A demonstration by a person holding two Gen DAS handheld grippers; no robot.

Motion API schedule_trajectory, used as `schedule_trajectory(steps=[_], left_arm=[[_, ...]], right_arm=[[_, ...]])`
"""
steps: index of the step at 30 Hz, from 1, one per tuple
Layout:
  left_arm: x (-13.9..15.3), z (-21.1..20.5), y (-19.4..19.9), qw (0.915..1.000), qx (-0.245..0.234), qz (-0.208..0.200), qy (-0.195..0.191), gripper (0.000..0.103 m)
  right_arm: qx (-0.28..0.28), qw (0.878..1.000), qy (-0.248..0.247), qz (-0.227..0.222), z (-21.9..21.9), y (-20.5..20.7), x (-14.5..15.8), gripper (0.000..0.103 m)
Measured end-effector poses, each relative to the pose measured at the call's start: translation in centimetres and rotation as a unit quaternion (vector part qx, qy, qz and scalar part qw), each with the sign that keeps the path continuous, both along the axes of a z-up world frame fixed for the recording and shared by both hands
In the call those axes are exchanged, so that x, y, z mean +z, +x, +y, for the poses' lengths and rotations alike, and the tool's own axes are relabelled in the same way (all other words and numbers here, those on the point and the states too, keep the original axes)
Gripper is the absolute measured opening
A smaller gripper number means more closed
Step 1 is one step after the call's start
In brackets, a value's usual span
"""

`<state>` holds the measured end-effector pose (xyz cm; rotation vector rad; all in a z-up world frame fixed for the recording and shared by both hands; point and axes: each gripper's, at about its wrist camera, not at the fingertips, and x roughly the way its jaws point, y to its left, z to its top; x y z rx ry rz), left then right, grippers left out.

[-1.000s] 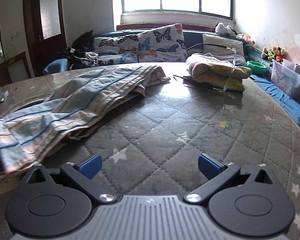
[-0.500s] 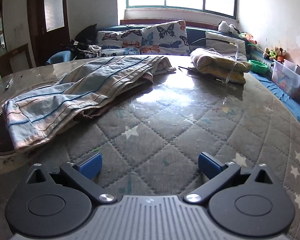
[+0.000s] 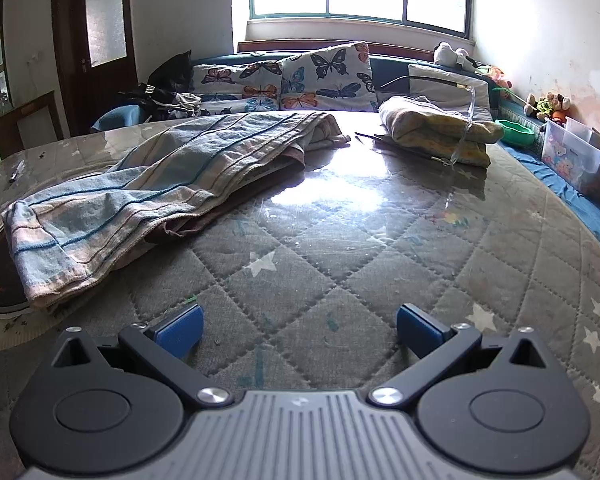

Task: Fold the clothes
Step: 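Move both tools toward the crumpled striped towel on the mattress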

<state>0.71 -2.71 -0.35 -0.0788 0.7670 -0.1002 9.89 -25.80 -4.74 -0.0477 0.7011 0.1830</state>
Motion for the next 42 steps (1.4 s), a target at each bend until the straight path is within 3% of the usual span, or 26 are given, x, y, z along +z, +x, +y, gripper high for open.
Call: schedule_trajectory(steps=[14, 28, 42], left_arm=[[0.7, -0.8, 0.1, 1.0000, 0.002, -0.001, 0.004, 0.103], [0.5, -0.7, 0.3, 0.9998, 0.015, 0.005, 0.010, 0.103], [0.6, -0.8, 0.2, 0.9995, 0.024, 0.009, 0.019, 0.103]], right_arm=[[-0.008, 1.000, -0.002, 0.000, 0.3, 0.0, 0.2, 0.103], [0.027, 0.999, -0.017, -0.021, 2.3, -3.6, 2.1, 0.099], [0.044, 0.999, -0.007, 0.007, 3.1, -5.5, 2.1, 0.099]])
